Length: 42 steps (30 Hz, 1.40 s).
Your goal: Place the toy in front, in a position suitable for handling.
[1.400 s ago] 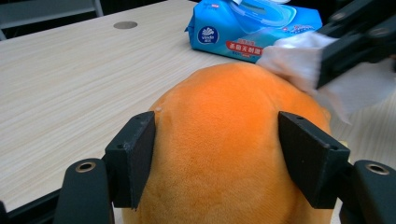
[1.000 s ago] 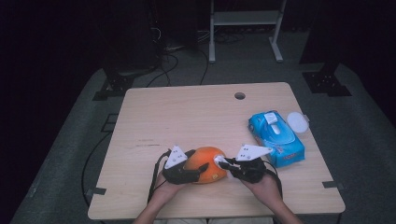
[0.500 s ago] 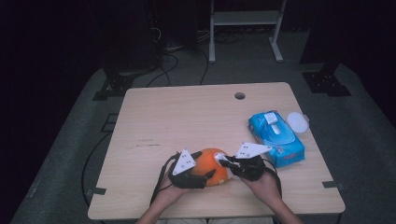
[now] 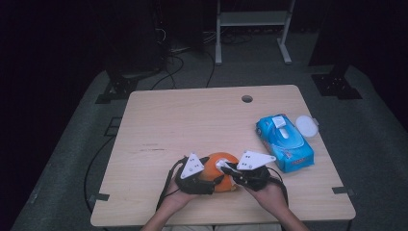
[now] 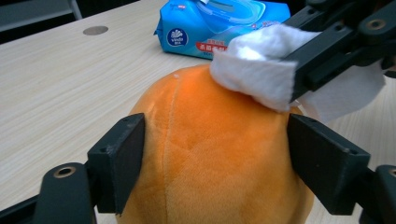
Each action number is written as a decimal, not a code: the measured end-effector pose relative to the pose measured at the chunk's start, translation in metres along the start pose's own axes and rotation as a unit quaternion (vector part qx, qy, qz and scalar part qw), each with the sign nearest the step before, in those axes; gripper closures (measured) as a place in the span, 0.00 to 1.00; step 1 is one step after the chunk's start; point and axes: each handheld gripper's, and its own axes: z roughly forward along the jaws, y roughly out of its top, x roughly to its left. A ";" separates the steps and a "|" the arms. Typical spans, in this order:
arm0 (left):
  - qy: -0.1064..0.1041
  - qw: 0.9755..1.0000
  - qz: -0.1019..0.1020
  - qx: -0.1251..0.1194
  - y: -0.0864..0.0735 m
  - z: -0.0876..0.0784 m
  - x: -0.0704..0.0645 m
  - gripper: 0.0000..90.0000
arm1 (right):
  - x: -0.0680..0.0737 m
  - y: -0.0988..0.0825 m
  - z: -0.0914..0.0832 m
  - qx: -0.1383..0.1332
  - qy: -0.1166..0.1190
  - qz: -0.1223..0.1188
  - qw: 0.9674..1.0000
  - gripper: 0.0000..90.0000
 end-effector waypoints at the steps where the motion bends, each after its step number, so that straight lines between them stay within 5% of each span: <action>1: 0.002 1.000 -0.004 -0.005 -0.001 -0.001 0.002 0.20 | -0.003 -0.002 0.000 0.002 0.003 0.013 1.000 0.90; 3: 0.009 1.000 -0.018 -0.006 -0.002 -0.003 0.008 0.12 | -0.010 -0.005 -0.002 0.005 -0.004 0.018 1.000 0.90; 8: -0.027 0.997 -0.075 0.007 -0.008 0.002 0.018 0.13 | -0.021 -0.010 -0.004 0.004 -0.007 0.045 0.999 0.90; 12: -0.007 0.999 -0.045 0.006 0.000 0.000 0.007 0.28 | -0.012 -0.004 -0.004 0.002 -0.017 0.028 0.999 0.90; 16: 0.002 1.000 -0.009 0.007 0.004 0.001 -0.004 0.29 | 0.005 0.005 -0.005 -0.003 -0.011 -0.012 1.000 0.90; 23: -0.018 0.998 -0.055 0.009 0.000 0.001 0.009 0.10 | -0.017 -0.005 -0.009 -0.002 -0.018 0.029 0.999 0.90; 27: -0.010 0.999 -0.042 0.002 0.000 0.004 0.005 0.29 | -0.020 -0.004 -0.012 -0.004 -0.027 0.036 0.999 0.90; 30: 0.002 1.000 -0.022 0.000 0.003 0.004 -0.003 0.35 | -0.009 0.002 -0.013 -0.013 -0.028 0.008 0.999 0.90; 32: 0.006 1.000 -0.005 0.002 0.005 0.005 -0.008 0.36 | 0.002 0.008 -0.011 -0.020 -0.005 -0.008 1.000 0.90; 35: 0.012 1.000 0.011 0.005 0.004 0.005 -0.011 0.37 | 0.016 0.013 -0.006 -0.002 -0.013 -0.048 0.999 0.90; 42: 0.009 1.000 0.019 0.000 0.004 0.006 -0.013 0.38 | -0.013 0.005 -0.018 -0.002 -0.038 0.004 0.999 0.90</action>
